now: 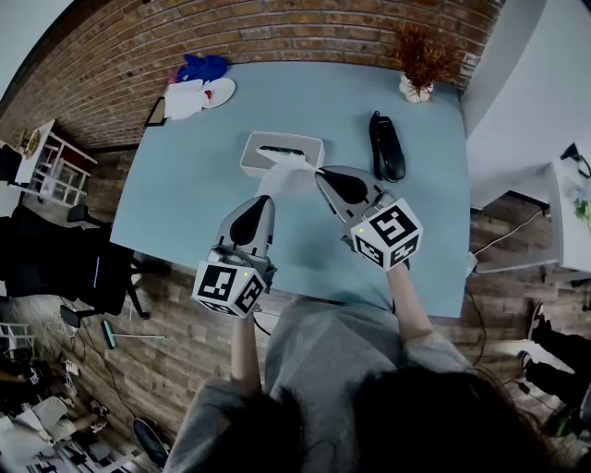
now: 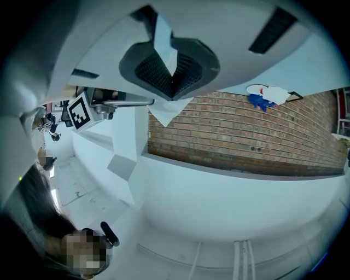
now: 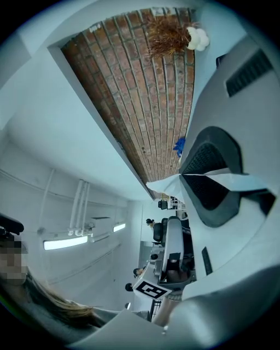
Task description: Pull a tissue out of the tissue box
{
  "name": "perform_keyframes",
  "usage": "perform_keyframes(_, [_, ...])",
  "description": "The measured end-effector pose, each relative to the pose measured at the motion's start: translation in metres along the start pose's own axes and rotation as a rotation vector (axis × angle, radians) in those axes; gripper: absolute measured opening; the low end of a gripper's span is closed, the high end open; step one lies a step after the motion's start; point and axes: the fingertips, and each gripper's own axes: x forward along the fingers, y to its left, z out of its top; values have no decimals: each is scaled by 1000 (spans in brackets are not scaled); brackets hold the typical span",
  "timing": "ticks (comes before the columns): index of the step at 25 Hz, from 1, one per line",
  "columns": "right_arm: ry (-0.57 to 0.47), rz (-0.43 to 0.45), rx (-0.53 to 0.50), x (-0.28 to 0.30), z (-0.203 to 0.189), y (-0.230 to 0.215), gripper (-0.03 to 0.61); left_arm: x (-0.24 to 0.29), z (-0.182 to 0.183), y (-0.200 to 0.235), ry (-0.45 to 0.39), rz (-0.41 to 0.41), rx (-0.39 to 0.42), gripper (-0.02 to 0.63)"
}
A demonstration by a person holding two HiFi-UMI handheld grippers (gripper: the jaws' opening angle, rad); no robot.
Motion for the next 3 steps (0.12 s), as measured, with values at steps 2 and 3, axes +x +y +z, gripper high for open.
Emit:
perform_keyframes(2, [-1,-1,3,-1,0,0,0,0,0,0,5,-1,3,3])
perform_keyframes(3, [-1,-1,4,-1,0,0,0,0,-1,-1,8,-2,5,3])
